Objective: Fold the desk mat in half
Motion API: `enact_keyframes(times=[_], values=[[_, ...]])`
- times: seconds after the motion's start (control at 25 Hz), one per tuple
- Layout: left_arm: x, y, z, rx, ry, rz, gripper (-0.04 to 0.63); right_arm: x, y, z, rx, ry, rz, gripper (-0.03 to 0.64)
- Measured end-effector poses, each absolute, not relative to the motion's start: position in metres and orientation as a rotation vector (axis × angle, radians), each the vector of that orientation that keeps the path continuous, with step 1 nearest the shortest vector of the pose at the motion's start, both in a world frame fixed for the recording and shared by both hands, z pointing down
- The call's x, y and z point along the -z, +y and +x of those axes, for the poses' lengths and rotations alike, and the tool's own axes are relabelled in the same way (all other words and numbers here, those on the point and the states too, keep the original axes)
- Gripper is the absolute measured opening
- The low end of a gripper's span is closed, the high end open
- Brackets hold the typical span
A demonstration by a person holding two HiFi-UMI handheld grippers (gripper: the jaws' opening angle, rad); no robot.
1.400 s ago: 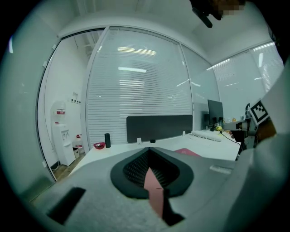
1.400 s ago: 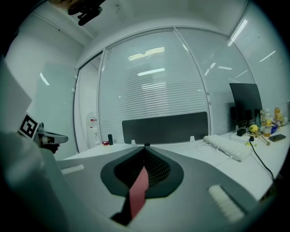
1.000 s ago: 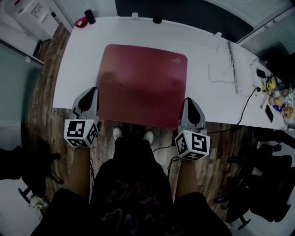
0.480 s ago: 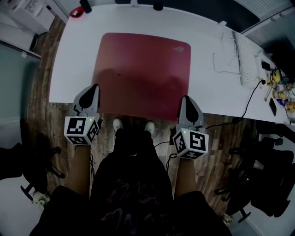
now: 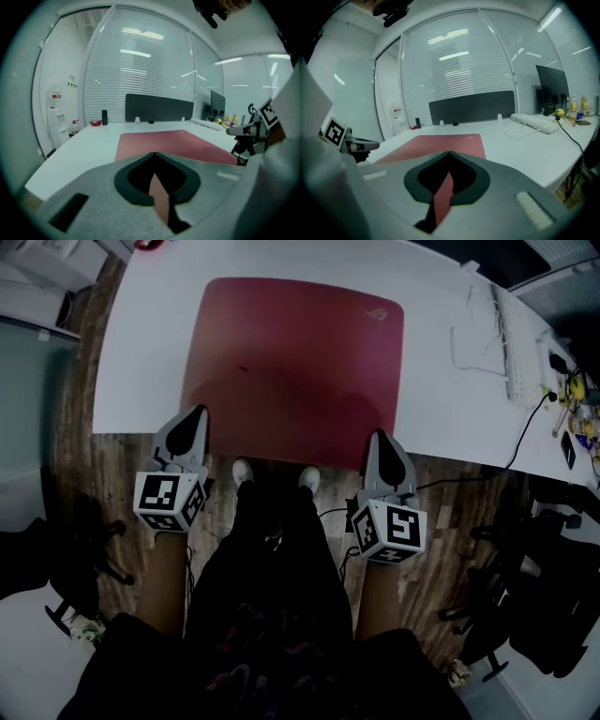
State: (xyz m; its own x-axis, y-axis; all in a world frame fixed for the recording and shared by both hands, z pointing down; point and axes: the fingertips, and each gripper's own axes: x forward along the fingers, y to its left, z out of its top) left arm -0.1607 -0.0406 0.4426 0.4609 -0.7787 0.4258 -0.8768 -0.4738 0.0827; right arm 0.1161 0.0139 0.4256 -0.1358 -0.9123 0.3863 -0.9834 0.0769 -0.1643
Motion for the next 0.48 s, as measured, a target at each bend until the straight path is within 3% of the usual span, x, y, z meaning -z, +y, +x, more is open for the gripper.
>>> enact_keyframes(times=[0.48], values=[[-0.487,-0.017,-0.157,-0.550,-1.344,2.388,-0.002,-0.475,0.030,0.094,-0.667,-2.131,1.850,0.006]])
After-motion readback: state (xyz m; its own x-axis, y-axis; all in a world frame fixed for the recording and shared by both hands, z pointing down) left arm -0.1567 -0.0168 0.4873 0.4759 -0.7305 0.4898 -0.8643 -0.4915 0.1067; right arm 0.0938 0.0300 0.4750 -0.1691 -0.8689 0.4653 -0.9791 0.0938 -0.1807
